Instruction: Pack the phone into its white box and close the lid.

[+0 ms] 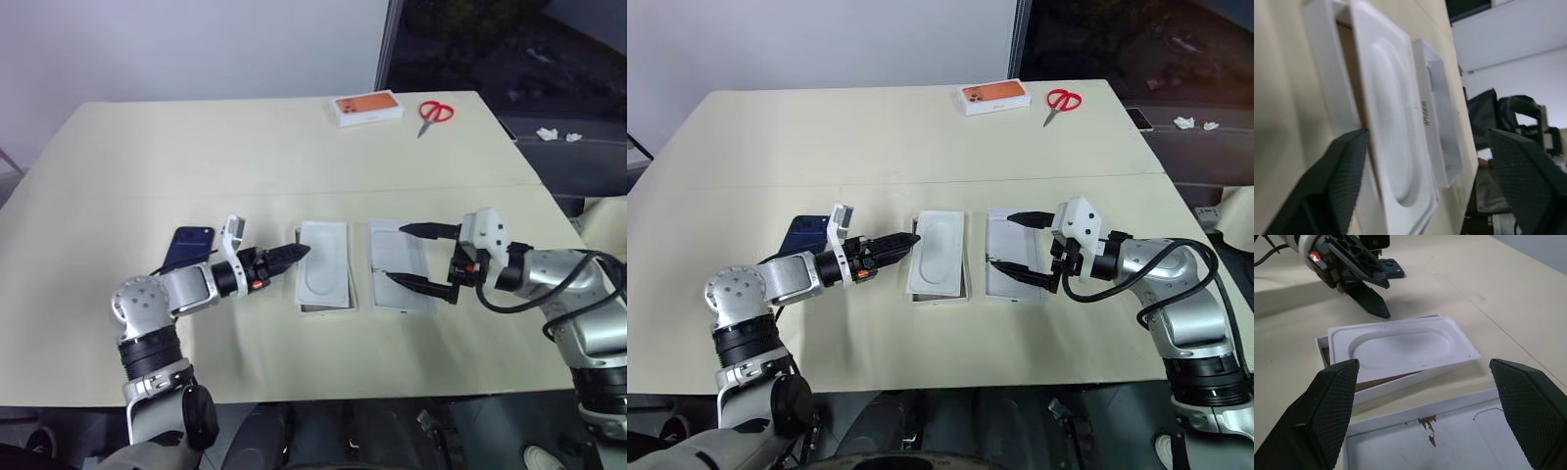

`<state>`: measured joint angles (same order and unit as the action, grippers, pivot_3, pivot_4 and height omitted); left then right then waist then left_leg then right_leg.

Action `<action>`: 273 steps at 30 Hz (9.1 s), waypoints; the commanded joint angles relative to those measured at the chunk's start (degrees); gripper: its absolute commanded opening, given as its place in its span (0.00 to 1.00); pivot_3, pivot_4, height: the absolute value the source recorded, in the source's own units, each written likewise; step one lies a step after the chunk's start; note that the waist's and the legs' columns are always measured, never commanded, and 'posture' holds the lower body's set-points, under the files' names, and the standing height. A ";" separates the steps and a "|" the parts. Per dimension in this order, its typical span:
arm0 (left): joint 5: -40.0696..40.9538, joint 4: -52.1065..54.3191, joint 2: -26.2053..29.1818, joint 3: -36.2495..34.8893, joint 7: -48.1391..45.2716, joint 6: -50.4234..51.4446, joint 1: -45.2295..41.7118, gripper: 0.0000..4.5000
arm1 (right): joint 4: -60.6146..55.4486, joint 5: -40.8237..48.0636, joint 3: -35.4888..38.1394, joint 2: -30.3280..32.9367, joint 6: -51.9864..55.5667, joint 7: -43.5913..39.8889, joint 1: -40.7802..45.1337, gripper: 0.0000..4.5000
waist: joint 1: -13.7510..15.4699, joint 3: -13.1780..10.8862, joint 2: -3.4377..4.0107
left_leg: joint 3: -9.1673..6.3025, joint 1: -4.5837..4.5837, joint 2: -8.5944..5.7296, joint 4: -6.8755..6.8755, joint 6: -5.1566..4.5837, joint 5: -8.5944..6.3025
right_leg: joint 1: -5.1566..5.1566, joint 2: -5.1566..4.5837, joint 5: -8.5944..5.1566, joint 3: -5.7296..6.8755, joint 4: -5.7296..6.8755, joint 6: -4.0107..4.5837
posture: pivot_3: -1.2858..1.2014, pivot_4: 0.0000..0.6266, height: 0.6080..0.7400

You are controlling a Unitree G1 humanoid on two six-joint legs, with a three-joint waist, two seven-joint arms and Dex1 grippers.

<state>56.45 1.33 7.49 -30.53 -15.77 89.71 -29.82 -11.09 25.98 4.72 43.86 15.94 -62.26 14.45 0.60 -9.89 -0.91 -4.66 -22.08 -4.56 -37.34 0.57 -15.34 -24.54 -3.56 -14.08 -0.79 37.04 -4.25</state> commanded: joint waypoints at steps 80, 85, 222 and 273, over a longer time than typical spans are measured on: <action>-19.93 4.09 29.35 16.36 -37.77 -59.64 13.37 0.86 | 6.12 -25.11 -16.22 -21.33 -1.33 13.24 17.10 0.01 | -1.31 0.01 0.02 | -0.03 -0.12 0.03 0.15 -0.02 -0.02 | -0.22 0.02 0.03 -0.02 -0.03 0.08 | 0.52 0.24 1.00; -20.04 2.41 30.42 16.14 -38.83 -60.81 13.43 0.86 | 6.09 -20.27 -10.40 -17.70 1.74 11.99 19.50 0.01 | -1.30 0.01 0.02 | -0.03 -0.12 0.03 0.18 -0.04 -0.03 | -0.21 0.02 0.03 -0.01 -0.06 0.08 | 0.52 0.24 1.00; -14.70 -7.56 32.25 10.58 -35.17 -9.31 6.80 1.00 | 30.92 -45.72 -42.19 -41.63 14.18 11.40 33.85 0.01 | -1.56 0.40 0.09 | -0.21 0.55 -0.17 0.38 0.03 -0.07 | 0.12 -0.06 0.02 -0.04 -0.01 0.10 | 0.52 0.24 1.00; -12.15 -5.51 26.91 11.05 -21.27 -7.84 8.09 1.00 | 27.02 -43.62 -42.43 -44.39 20.15 10.74 31.96 0.01 | -2.64 0.48 0.15 | -0.19 0.72 -0.04 0.72 0.23 -0.04 | 0.18 0.02 0.00 -0.04 -0.06 0.10 | 0.52 0.24 1.00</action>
<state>43.49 -3.46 35.73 -21.57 -36.96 80.59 -22.15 16.42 -18.80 -35.97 0.88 36.15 -51.11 47.31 -2.04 -9.41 -0.77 -4.84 -21.36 -4.60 -36.63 0.81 -15.38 -24.36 -3.54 -14.08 -0.83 36.98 -4.15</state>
